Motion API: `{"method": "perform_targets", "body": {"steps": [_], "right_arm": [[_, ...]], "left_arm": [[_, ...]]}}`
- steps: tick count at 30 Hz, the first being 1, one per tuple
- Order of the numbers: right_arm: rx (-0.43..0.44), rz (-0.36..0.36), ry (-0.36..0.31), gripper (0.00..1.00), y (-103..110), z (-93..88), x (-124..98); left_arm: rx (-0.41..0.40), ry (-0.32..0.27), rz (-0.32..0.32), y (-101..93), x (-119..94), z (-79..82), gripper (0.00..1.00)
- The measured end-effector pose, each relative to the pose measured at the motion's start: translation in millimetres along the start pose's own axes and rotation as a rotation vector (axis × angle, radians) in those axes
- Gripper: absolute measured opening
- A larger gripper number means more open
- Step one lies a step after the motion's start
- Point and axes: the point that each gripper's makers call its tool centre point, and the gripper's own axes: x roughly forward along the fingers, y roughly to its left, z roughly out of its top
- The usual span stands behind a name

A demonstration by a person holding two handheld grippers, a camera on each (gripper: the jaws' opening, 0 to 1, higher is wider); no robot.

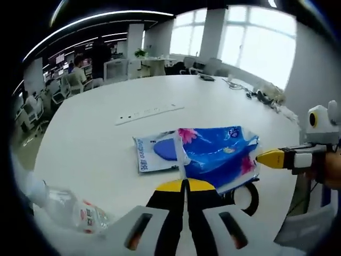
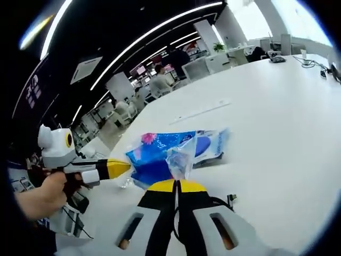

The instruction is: Arrange the tabletop items into an orderly group along one side of the table until the central work area is clear of visible clutter.

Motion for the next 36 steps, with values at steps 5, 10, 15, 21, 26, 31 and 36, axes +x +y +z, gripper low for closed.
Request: {"method": "perform_targets", "body": {"steps": [5, 10, 15, 21, 26, 31, 36], "right_arm": [[-0.027, -0.032, -0.031, 0.00, -5, 11.5, -11], [-0.036, -0.070, -0.067, 0.00, -12, 23.7, -25], [-0.043, -0.090, -0.095, 0.00, -17, 34.6, -39], [-0.030, -0.093, -0.124, 0.00, -24, 46.3, -45], [-0.027, -0.084, -0.125, 0.00, -31, 52.2, -51], [-0.013, -0.086, -0.120, 0.00, -54, 57.6, -58], [0.006, -0.093, -0.111, 0.00, -80, 64.1, -65]], "left_arm": [[0.035, -0.019, -0.042, -19.7, -7, 5.3, 0.01], [0.098, -0.032, -0.096, -37.9, -12, 15.3, 0.01], [0.136, -0.047, -0.121, -48.8, -12, 29.0, 0.01], [0.171, -0.057, -0.108, -56.7, -5, 45.6, 0.01], [0.178, -0.055, -0.082, -66.7, 0, 54.2, 0.01], [0.193, -0.037, -0.069, -85.9, 19, 56.9, 0.02], [0.210, 0.004, -0.079, -106.1, 40, 51.0, 0.02]]}}
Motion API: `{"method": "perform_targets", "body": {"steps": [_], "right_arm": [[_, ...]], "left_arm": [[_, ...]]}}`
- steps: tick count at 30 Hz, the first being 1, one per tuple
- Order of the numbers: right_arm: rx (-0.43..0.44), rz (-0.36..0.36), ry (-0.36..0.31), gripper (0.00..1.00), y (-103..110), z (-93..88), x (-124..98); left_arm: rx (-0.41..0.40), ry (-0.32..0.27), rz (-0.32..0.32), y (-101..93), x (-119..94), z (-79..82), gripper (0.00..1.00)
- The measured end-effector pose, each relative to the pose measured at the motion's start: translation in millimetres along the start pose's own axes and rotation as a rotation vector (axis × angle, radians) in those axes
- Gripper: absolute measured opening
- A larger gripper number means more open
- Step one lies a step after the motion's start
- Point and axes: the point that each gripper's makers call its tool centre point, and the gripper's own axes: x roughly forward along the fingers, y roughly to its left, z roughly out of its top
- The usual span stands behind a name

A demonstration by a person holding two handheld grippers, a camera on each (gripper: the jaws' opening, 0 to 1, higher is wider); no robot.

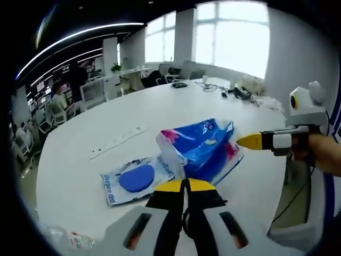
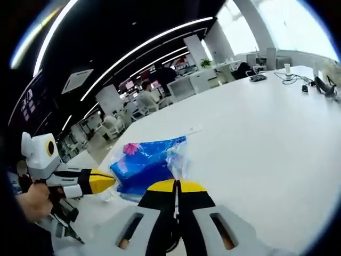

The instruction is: Arrange the tabletop items into an orderly group along one side of the table until the central work area is clear of visible clutter.

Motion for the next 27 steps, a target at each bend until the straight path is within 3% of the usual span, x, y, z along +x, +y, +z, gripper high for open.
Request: {"method": "perform_targets", "body": {"steps": [14, 22, 27], "right_arm": [[0.019, 0.008, 0.031, 0.00, -48, 1.0, 12], [0.033, -0.002, 0.040, 0.00, -76, 1.3, 21], [0.038, -0.005, 0.058, 0.00, -90, -5.5, 28]], "left_arm": [[0.012, 0.080, -0.012, -19.5, 43, 2.3, 0.02], [0.038, 0.148, -0.037, -41.6, 66, -14.0, 0.03], [0.003, 0.177, -0.043, -45.8, 82, -23.3, 0.03]]}}
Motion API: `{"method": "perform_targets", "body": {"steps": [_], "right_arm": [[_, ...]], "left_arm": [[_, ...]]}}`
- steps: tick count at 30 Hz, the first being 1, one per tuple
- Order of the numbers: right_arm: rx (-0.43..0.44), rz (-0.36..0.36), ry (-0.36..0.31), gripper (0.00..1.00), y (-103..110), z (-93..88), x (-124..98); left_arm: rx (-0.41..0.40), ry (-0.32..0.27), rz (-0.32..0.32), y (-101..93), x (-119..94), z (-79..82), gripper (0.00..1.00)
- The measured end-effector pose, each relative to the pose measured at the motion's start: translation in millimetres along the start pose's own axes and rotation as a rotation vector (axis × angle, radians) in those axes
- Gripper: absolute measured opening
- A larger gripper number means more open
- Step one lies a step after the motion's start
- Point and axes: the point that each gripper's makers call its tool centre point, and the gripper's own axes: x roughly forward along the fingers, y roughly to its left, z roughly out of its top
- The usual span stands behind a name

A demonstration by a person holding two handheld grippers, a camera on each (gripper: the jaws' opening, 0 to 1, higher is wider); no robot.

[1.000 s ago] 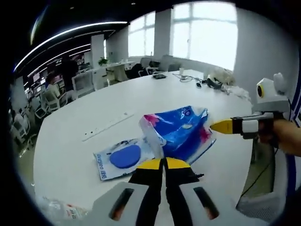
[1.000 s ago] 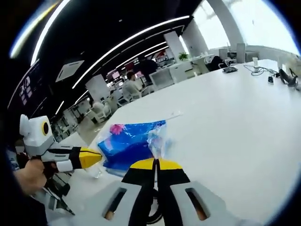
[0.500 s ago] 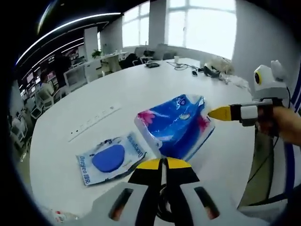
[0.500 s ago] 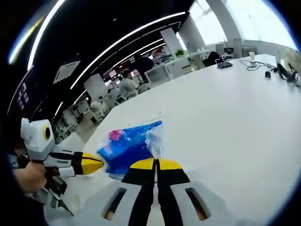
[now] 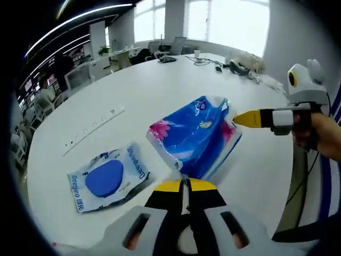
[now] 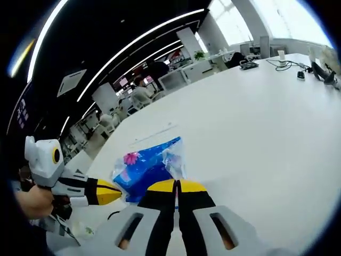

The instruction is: Arrange the tabletop items into an orderly group along one side of the table until the central work area is clear of visible clutter.

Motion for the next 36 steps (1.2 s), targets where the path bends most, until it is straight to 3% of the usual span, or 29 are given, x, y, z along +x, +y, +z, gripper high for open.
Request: {"method": "perform_targets", "body": {"steps": [2, 16, 36], "right_arm": [[0.008, 0.000, 0.003, 0.00, -6, -2.2, 2], [0.011, -0.010, 0.083, 0.00, -30, -23.6, 34], [-0.044, -0.042, 0.149, 0.00, -43, -40.1, 43]], "left_arm": [[0.024, 0.022, -0.001, -0.5, 6, -5.0, 0.03], [-0.028, 0.088, -0.001, 9.7, 39, -19.4, 0.04], [-0.070, 0.129, 0.000, 13.7, 51, -31.0, 0.05]]}}
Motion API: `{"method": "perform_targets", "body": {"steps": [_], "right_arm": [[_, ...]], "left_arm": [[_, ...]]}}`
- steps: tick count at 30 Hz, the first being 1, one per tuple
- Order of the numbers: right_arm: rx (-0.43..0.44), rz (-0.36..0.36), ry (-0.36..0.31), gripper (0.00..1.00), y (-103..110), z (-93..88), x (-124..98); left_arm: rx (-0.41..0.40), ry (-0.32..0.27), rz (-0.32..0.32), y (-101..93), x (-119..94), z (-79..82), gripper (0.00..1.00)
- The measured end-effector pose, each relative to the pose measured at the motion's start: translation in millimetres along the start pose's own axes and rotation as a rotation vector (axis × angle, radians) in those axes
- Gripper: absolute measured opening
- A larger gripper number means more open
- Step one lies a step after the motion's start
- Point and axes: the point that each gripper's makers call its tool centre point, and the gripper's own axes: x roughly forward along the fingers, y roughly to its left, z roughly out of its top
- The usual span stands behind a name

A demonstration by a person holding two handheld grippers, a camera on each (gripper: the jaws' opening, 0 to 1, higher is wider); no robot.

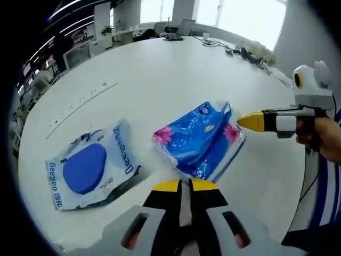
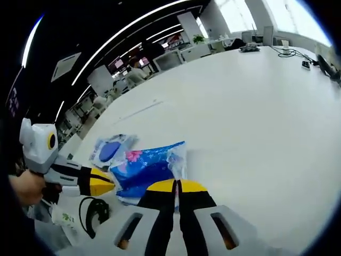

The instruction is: Arrange the tabletop items into an orderly group along one side of the table until the central work area is clear of visible clutter.

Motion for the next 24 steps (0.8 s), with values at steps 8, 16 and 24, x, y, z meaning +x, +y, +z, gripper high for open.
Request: {"method": "perform_targets", "body": {"steps": [8, 16, 24], "right_arm": [[-0.010, -0.009, 0.012, 0.00, -3, -3.6, 2], [-0.063, -0.010, -0.003, 0.06, -5, -1.3, 2], [-0.061, -0.007, -0.055, 0.23, 0, 6.2, -3]], "left_arm": [[-0.025, -0.003, 0.004, 0.9, 2, 1.5, 0.06], [-0.005, -0.003, 0.025, 6.4, -5, 0.9, 0.14], [0.009, -0.040, 0.065, 23.3, -22, 10.9, 0.31]]}}
